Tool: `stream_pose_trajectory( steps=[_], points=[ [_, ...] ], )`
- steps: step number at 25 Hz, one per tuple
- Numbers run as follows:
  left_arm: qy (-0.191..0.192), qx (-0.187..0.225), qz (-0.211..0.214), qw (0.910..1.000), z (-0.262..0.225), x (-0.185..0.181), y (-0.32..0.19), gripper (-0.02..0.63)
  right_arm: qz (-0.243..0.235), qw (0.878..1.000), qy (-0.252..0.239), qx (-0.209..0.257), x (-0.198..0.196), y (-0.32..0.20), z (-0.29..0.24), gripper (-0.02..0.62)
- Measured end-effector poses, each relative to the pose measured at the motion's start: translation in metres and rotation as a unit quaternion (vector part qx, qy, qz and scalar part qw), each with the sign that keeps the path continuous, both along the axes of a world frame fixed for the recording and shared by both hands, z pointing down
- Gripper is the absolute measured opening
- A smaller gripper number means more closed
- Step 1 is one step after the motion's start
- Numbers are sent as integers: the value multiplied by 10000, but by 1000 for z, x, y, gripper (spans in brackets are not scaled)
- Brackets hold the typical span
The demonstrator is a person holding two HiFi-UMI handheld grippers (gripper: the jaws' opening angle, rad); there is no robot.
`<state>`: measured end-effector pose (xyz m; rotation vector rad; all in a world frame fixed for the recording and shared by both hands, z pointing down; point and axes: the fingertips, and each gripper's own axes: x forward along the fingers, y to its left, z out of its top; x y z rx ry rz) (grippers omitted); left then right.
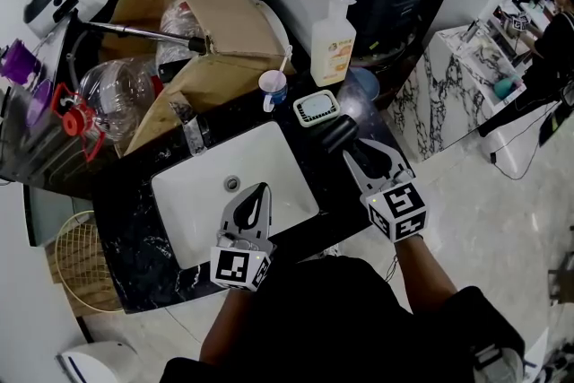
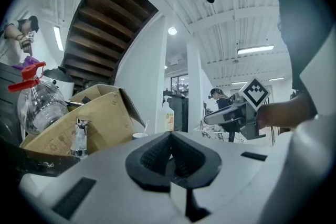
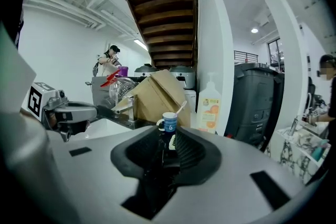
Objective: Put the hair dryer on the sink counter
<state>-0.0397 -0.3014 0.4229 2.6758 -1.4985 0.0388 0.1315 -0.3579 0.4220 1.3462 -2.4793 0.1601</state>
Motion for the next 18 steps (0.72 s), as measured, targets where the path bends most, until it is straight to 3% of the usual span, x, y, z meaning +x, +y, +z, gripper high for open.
stream_pose_trajectory(
  steps=[9, 18],
  points=[
    [-2, 52, 27, 10000, -2, 1, 1, -6, 35, 9992, -209, 340, 0, 10, -17, 0],
    [5, 84, 80, 9999, -7, 7, 1, -6, 25, 9972, -234, 716, -5, 18, -30, -2]
  ],
)
